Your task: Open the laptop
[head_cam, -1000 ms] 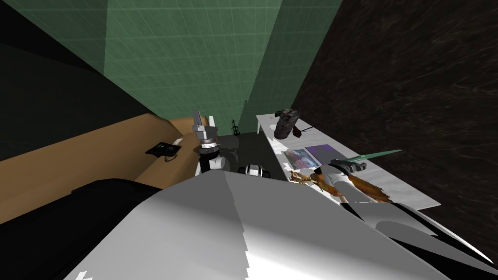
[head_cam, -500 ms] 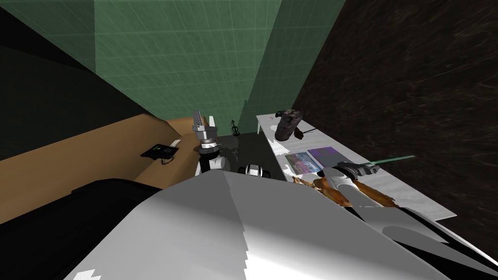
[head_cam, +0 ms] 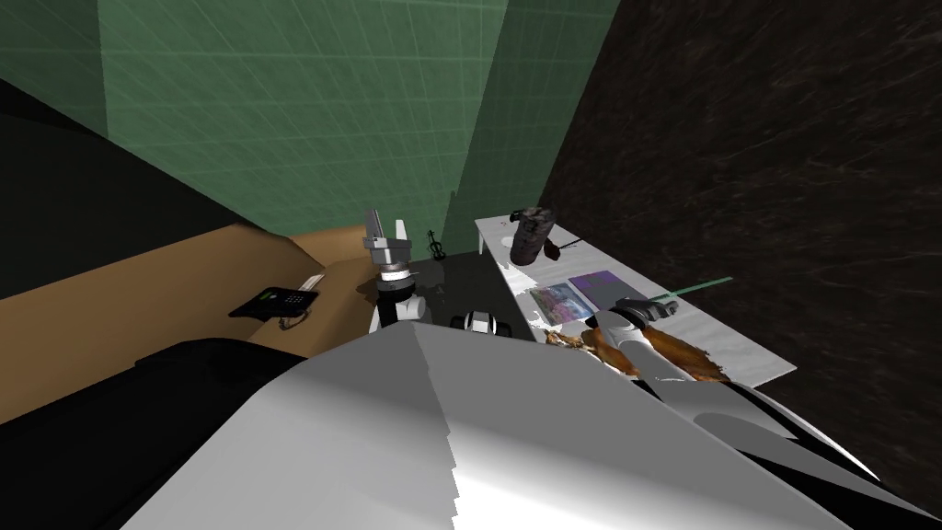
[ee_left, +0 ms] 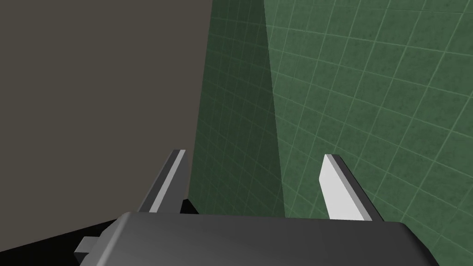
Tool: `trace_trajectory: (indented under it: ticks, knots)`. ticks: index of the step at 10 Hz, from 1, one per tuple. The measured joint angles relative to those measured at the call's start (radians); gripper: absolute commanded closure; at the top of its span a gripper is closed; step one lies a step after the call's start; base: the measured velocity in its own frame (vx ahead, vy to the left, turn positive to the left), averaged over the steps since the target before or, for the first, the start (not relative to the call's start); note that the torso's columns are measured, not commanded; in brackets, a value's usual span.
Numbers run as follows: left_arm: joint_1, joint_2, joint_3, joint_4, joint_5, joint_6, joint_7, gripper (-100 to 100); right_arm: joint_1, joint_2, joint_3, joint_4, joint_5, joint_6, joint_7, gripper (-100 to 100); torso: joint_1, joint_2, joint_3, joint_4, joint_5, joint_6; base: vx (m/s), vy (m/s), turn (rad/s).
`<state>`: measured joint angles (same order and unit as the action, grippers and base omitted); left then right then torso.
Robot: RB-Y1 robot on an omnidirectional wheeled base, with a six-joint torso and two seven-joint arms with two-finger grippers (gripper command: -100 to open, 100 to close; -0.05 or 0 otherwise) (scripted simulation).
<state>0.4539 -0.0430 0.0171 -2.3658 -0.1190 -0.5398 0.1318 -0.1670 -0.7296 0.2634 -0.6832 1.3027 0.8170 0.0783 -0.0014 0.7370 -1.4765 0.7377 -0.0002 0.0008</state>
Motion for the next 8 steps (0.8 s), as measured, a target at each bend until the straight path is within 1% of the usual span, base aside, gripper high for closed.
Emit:
trace_trajectory:
  ticks: [1,2,3,4,5,6,7,8]
  knots:
    - [0.0,0.0,0.0,0.0,0.0,0.0,0.0,0,0.013,0.012,-0.016,-0.033,0.006,-0.008,0.027,-100,0.001,0.001,0.0,0.0,0.0,-0.001,0.019,-0.017,0.033]
    - [0.0,0.0,0.0,0.0,0.0,0.0,0.0,0,0.016,0.02,-0.018,-0.044,0.013,-0.005,0.036,-100,0.004,0.002,0.001,0.001,0.001,-0.002,0.036,-0.043,-0.296]
    - [0.0,0.0,0.0,0.0,0.0,0.0,0.0,0,0.027,0.051,-0.037,-0.086,0.034,-0.009,0.063,-100,0.001,0.001,0.001,0.0,0.0,0.001,0.09,-0.068,-0.526]
    - [0.0,0.0,0.0,0.0,0.0,0.0,0.0,0,0.028,0.083,-0.063,-0.129,0.063,-0.025,0.096,-100,-0.001,-0.001,-0.001,0.0,0.0,0.001,0.079,-0.058,-0.167]
    - [0.0,0.0,0.0,0.0,0.0,0.0,0.0,0,0.024,0.102,-0.076,-0.149,0.085,-0.041,0.119,-100,0.0,0.0,0.0,0.0,0.0,-0.001,0.071,-0.083,-0.262]
    - [0.0,0.0,0.0,0.0,0.0,0.0,0.0,0,0.027,0.136,-0.095,-0.195,0.113,-0.049,0.153,-100,0.0,0.001,0.001,0.0,0.0,0.0,0.052,-0.059,-0.176]
    - [0.0,0.0,0.0,0.0,0.0,0.0,0.0,0,-0.001,0.159,-0.098,-0.173,0.144,-0.058,0.16,-100,0.001,0.001,0.001,0.0,0.0,-0.003,0.02,-0.017,0.01]
    - [0.0,0.0,0.0,0.0,0.0,0.0,0.0,0,-0.001,0.163,-0.104,-0.18,0.149,-0.065,0.166,-100,0.003,0.001,0.001,0.0,0.0,-0.004,0.046,-0.028,-0.317]
